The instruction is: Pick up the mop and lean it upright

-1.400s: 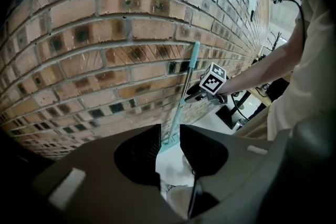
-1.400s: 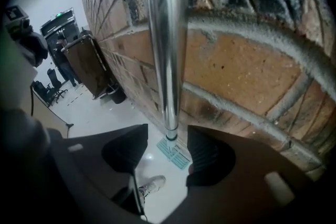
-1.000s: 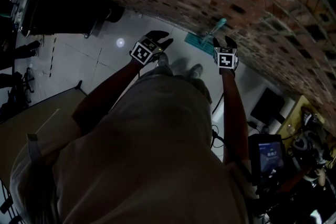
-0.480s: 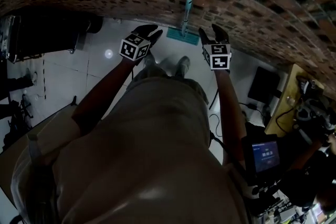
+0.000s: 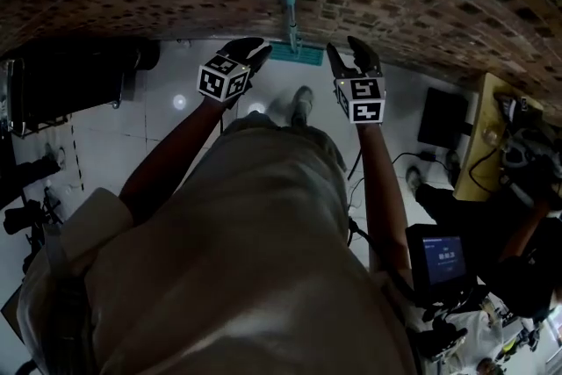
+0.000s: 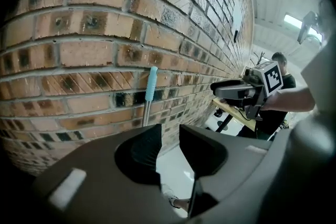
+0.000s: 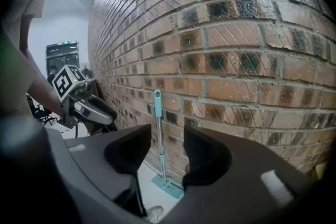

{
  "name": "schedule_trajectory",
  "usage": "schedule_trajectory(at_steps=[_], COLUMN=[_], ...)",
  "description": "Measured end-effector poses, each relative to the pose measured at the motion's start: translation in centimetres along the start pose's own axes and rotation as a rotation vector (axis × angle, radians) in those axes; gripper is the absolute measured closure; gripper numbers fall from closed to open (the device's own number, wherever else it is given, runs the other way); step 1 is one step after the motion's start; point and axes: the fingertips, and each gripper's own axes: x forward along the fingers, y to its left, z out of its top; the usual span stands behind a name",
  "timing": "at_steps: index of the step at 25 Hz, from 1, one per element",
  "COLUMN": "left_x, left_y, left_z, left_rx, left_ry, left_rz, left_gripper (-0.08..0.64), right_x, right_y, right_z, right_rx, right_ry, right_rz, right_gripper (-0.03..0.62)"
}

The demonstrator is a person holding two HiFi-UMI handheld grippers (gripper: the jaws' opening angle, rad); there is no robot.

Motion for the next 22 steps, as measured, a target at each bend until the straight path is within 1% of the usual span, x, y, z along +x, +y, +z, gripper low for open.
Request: schedule_trajectory(at_steps=[4, 7, 10, 16, 22], left_x=[-0.2, -1.2, -2.7, -6.0, -9.5], left_y=[0.1, 1.3, 2.1, 3.3, 4.2], left_z=[1.2, 1.9, 1.8, 0.7, -0.3], left_rx=[0.04, 0.052, 0.051, 0.057, 0.068], left_ry=[-0.017, -0.035, -0.05, -0.065, -0.088], left_rz=[-0.044, -0.056, -0.062, -0.075, -0.082], left_gripper=[0.434, 0.436, 0.437, 0.439, 0.439], right_x=[-1.6, -2.5, -3.5, -5.1, -6.5], right_y=[-0.4, 0.2, 1.6, 5.1, 8.4], right_z=[0.8, 1.5, 2.2, 3.4, 4.0], right_rx=[0.01, 0.021, 0.019, -0.018, -0.014], right_ry=[-0.015, -0.03, -0.039, -0.064, -0.092], right_rz=[-0.071, -0.11, -0.133, -0.169, -0.209], right_gripper=[0.399, 0.407, 0.407, 0.413, 0.419])
